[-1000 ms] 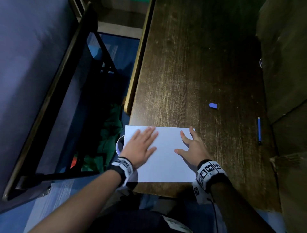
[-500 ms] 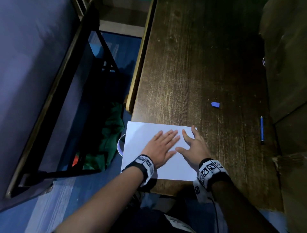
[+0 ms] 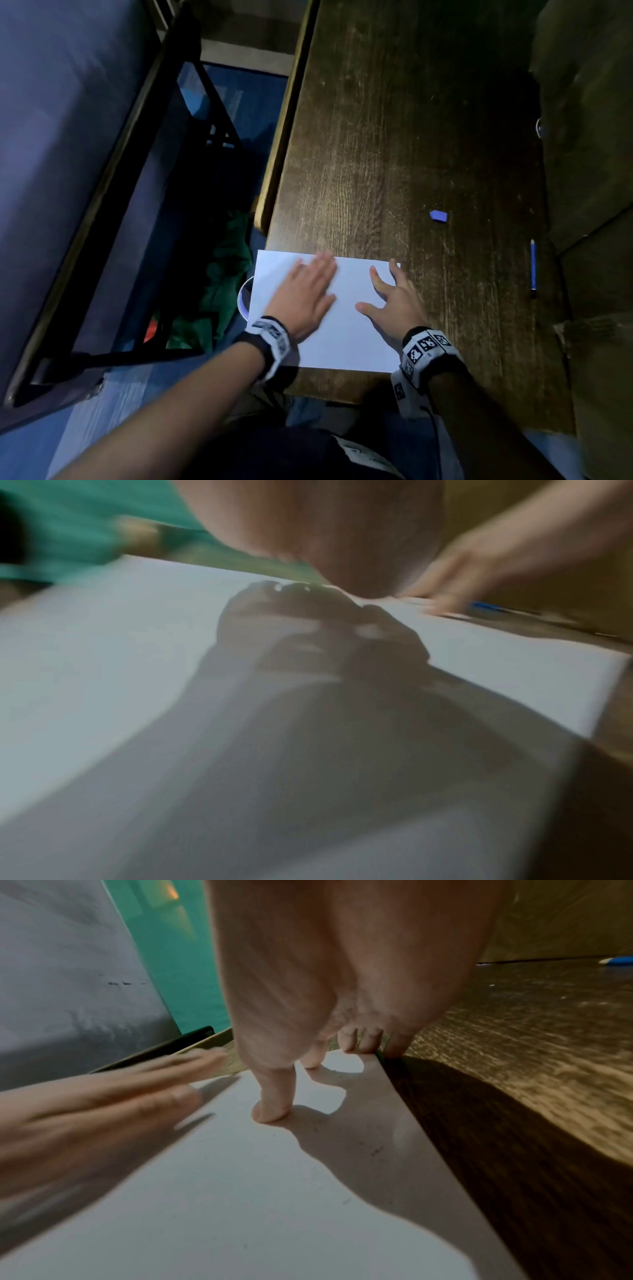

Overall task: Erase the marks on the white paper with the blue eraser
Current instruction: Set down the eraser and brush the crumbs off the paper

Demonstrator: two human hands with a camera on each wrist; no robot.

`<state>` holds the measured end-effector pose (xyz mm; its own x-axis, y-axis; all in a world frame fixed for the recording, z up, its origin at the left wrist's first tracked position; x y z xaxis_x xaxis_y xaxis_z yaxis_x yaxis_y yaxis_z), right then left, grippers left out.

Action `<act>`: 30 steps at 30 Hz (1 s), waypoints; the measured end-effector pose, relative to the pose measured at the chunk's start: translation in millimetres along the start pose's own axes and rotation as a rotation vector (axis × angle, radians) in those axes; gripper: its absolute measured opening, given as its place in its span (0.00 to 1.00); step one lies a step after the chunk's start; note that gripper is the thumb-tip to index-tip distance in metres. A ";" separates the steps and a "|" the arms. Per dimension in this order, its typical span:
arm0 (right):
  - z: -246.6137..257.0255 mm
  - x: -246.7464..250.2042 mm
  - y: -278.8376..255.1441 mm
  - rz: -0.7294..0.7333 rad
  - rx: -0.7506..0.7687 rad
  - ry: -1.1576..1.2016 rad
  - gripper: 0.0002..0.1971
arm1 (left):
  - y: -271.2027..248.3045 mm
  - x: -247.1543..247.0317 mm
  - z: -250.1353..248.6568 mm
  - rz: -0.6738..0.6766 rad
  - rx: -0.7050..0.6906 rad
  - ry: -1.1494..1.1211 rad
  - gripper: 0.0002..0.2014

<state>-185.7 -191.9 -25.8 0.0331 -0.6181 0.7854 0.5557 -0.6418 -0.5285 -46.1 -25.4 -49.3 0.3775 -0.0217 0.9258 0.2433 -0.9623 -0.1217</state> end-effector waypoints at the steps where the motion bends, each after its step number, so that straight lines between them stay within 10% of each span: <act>1: -0.9 0.2 1.3 0.003 0.010 -0.010 0.40 | 3.4 -12.7 -14.0 0.077 -0.095 0.037 0.32; 3: -3.0 0.2 2.0 0.012 0.016 -0.039 0.39 | 3.1 -24.3 -10.6 0.125 -0.143 0.104 0.33; 9: -3.8 -0.9 5.8 -0.039 0.040 -0.021 0.23 | -38.2 21.9 88.0 -0.063 0.389 0.199 0.32; 18: -9.4 7.5 20.4 -0.047 0.078 -0.032 0.30 | 49.4 -26.9 -74.8 0.103 -0.056 0.046 0.35; 23: -13.9 8.4 26.8 -0.074 0.110 -0.062 0.28 | 33.7 -29.0 -24.0 0.122 -0.072 0.053 0.34; 30: -16.6 13.6 32.1 -0.042 0.138 -0.083 0.25 | -64.8 21.0 105.1 -0.049 0.556 0.151 0.33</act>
<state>-181.2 -228.4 -37.4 0.0722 -0.5487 0.8329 0.6666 -0.5946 -0.4495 39.9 65.0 -59.6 0.2319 -0.0581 0.9710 0.7060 -0.6766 -0.2091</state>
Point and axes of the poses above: each hand's wrist, its own y-axis towards the middle knuckle, its own x-axis out of the back of the hand, z = x × y, the point moved 2 cm from there along y, towards the middle knuckle, and after that the axes turned 7 degrees about -x, right-handed, at the moved point
